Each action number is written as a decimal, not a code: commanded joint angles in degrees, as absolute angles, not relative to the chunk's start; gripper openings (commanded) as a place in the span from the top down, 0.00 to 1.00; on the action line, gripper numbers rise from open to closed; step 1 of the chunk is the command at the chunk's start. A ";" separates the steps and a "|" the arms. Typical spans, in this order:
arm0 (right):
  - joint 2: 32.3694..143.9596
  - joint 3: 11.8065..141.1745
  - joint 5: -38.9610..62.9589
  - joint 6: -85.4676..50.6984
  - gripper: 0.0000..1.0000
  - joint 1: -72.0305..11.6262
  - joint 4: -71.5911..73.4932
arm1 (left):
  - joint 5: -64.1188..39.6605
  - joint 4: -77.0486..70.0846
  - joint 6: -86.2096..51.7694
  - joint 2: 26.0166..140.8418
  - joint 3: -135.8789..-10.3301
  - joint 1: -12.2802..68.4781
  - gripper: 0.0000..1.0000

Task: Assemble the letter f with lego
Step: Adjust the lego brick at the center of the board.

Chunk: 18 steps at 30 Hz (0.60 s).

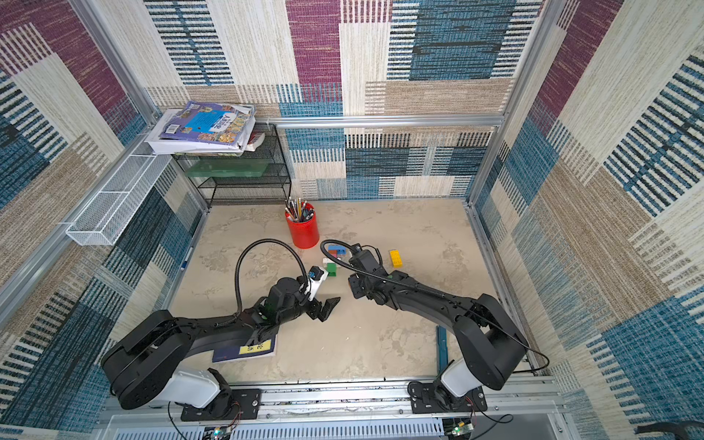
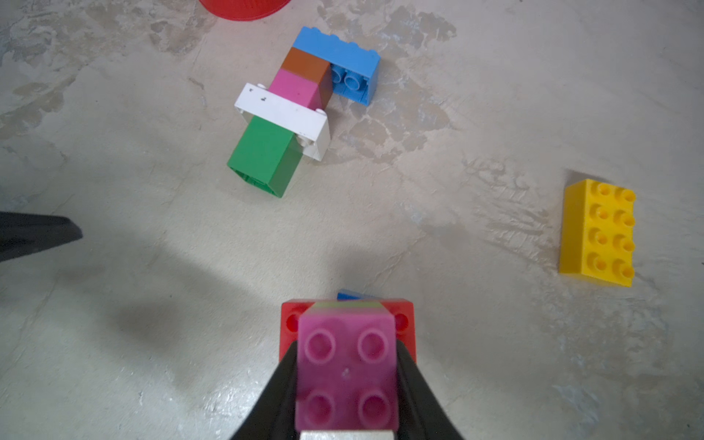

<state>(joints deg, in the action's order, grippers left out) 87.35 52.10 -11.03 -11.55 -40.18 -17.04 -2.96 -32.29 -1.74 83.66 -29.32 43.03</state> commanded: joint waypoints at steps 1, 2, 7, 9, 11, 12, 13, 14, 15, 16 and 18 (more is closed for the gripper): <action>88.51 50.98 -11.91 -14.50 0.86 -41.10 -25.68 | -2.29 -32.10 -2.64 83.28 -29.18 42.98 0.01; 88.59 51.02 -12.66 -15.14 0.85 -41.43 -25.83 | -2.30 -32.08 -2.64 83.23 -29.18 43.00 0.01; 89.70 50.95 -13.19 -19.54 0.85 -42.25 -26.24 | -2.84 -31.68 -2.64 83.15 -29.42 42.98 0.01; 90.50 51.21 -13.95 -21.26 0.85 -42.52 -26.91 | -2.87 -31.55 -2.72 83.06 -29.35 42.98 0.01; 91.19 51.25 -14.21 -22.65 0.85 -42.69 -27.15 | -2.86 -31.39 -2.72 82.85 -29.28 42.98 0.01; 91.49 51.31 -14.53 -23.33 0.85 -42.79 -27.30 | -2.87 -31.32 -2.72 82.65 -29.22 42.98 0.01; 91.78 51.46 -14.72 -24.08 0.85 -42.88 -27.55 | -2.86 -31.31 -2.72 82.47 -29.09 42.98 0.01; 92.06 51.48 -15.02 -24.51 0.85 -43.10 -27.64 | -2.82 -31.29 -2.72 82.29 -29.01 42.98 0.01; 92.28 51.50 -15.36 -24.90 0.85 -43.46 -27.57 | -2.75 -31.24 -2.70 82.05 -28.96 42.93 0.01; 92.46 51.50 -15.87 -25.40 0.85 -43.79 -27.54 | -2.71 -31.11 -2.67 81.87 -28.87 42.98 0.01; 92.62 51.25 -16.79 -26.15 0.85 -44.35 -27.49 | -2.61 -31.11 -2.64 81.57 -28.71 42.98 0.01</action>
